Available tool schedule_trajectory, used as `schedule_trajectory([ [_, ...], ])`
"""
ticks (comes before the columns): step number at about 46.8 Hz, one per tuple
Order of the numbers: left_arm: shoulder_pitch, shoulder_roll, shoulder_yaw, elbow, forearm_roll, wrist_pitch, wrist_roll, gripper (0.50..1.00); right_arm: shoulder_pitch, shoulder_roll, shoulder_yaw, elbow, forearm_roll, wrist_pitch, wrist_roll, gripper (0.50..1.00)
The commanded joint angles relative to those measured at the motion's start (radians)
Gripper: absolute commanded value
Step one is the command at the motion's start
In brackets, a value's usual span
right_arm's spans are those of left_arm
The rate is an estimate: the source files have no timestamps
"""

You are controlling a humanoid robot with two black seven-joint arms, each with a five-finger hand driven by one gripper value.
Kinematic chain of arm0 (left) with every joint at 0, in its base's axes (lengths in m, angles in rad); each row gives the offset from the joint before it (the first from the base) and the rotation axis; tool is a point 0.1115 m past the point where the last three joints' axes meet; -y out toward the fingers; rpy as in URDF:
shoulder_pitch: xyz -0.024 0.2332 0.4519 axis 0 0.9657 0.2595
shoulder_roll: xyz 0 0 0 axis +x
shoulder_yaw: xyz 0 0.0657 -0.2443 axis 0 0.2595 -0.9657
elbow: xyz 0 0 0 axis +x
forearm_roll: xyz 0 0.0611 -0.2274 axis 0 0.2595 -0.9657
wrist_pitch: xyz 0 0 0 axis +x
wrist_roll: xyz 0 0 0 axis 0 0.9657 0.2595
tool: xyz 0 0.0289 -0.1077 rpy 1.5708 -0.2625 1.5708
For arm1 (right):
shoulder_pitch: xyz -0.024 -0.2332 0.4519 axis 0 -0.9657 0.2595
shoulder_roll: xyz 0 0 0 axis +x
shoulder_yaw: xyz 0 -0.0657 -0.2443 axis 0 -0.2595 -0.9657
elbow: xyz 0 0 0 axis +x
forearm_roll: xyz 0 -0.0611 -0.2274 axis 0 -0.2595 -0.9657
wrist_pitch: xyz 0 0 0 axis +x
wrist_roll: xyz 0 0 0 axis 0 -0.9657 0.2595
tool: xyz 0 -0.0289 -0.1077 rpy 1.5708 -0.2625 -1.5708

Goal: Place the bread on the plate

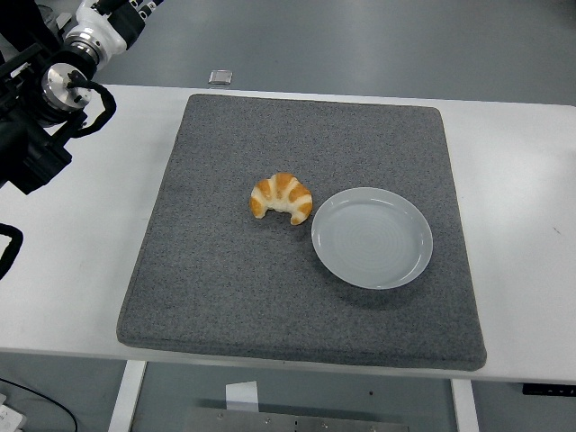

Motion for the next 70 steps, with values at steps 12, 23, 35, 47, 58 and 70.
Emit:
schedule_trajectory([
  [12,-0.082,0.054,0.298,-0.009,0.002,-0.03,0.001,0.994,0.0,0.0,0.0,-0.001,0.0,0.0,0.0,0.932],
  [23,-0.204,0.071,0.655,-0.036,0.052,-0.039,-0.007,0.966,0.0,0.0,0.0,-0.001,0.0,0.0,0.0,0.932],
  [35,-0.257,0.105,0.679,-0.116,0.517,-0.039,-0.01,0.969,0.0,0.0,0.0,-0.001,0.0,0.0,0.0,0.932],
  [47,-0.332,0.106,0.622,-0.192,0.692,-0.044,-0.013,0.994,0.0,0.0,0.0,-0.001,0.0,0.0,0.0,0.932],
  [58,-0.4,0.123,0.617,-0.372,0.697,-0.041,-0.013,0.999,0.0,0.0,0.0,0.0,0.0,0.0,0.0,0.932],
  [70,-0.417,0.151,0.628,-0.528,0.779,-0.044,-0.013,0.994,0.0,0.0,0.0,-0.001,0.0,0.0,0.0,0.932],
])
